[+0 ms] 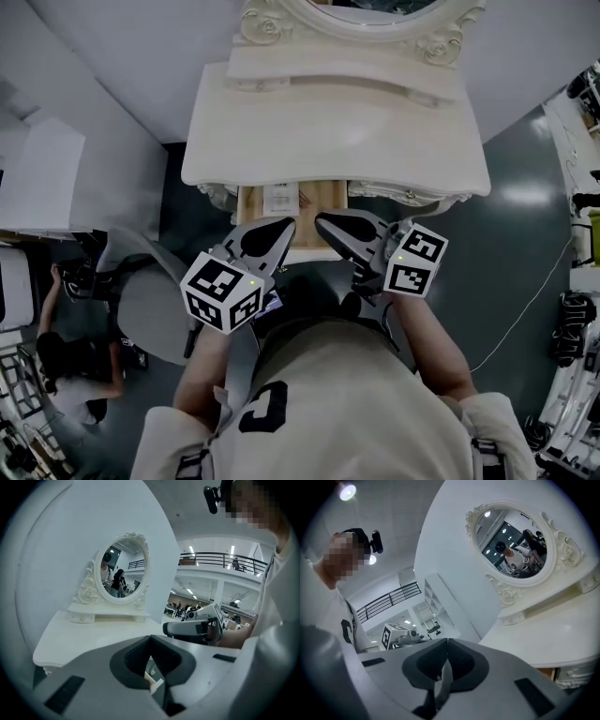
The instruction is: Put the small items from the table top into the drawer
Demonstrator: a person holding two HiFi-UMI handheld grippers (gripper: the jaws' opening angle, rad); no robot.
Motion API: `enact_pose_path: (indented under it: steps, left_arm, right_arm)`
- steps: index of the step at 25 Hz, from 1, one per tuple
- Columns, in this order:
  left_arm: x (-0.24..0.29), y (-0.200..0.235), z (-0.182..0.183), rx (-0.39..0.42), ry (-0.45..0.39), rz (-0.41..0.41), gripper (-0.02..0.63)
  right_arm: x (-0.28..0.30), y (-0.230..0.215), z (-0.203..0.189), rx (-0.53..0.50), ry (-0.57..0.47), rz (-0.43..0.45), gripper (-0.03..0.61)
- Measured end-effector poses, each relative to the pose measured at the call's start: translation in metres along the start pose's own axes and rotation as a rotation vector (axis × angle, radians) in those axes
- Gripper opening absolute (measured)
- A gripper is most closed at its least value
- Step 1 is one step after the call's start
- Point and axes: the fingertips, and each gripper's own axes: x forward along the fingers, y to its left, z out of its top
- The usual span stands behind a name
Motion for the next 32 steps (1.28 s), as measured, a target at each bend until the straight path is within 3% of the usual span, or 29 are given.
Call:
enact_pose_path:
  steps: [5, 9, 15, 26, 32]
  left_arm:
    - [0.010, -0.022, -0.003, -0.015, -0.003, -0.017, 0.057]
    - [0.018, -0.041, 0.020, -0.058, -0.080, -0.054, 0.057]
    - [0.027, -0.074, 0.039, -0.012, -0.117, -0.065, 0.057]
    - [0.057, -0.132, 0.036, 0.007, -0.103, -0.074, 0.057]
    - [0.051, -0.124, 0.020, 0.057, -0.063, 0.041, 0.057]
  right_arm:
    - [-0.018, 0.010, 0.001, -0.030, 0.013, 0.012, 0.029]
    - [-0.031, 0.011, 0.016, -0.098, 0.008, 0.007, 0.028]
    - [-0.057, 0.027, 0.036, -0.152, -0.013, 0.031, 0.028]
    - [-0.127, 0.037, 0.036, -0.231, 0.018, 0.014, 0.028]
    - [-0.148, 0.037, 0.026, -0.242, 0.017, 0.022, 0.028]
